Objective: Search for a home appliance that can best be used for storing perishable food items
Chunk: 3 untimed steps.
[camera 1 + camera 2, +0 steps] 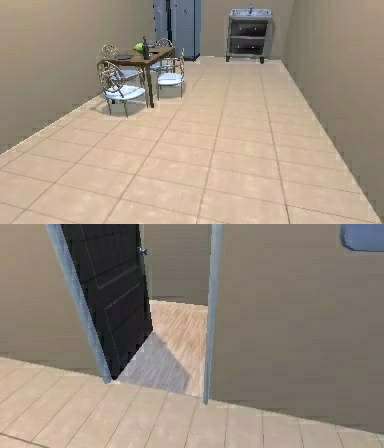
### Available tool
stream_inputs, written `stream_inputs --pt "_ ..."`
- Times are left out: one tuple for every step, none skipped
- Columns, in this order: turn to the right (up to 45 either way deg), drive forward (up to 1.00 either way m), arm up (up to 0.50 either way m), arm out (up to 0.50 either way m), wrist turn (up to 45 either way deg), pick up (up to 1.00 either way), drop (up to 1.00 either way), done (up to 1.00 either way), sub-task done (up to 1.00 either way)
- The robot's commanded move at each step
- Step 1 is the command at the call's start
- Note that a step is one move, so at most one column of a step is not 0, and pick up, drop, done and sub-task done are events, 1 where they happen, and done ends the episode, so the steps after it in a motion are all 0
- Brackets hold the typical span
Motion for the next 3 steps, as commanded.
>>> stream_inputs --pt "6.0 0.0 0.0 0.0 0.0 0.0 0.0 0.0 0.0" --pt "0.0 1.0 0.0 0.0 0.0 0.0 0.0 0.0 0.0" --pt "0.0 1.0 0.0 0.0 0.0 0.0 0.0 0.0 0.0"
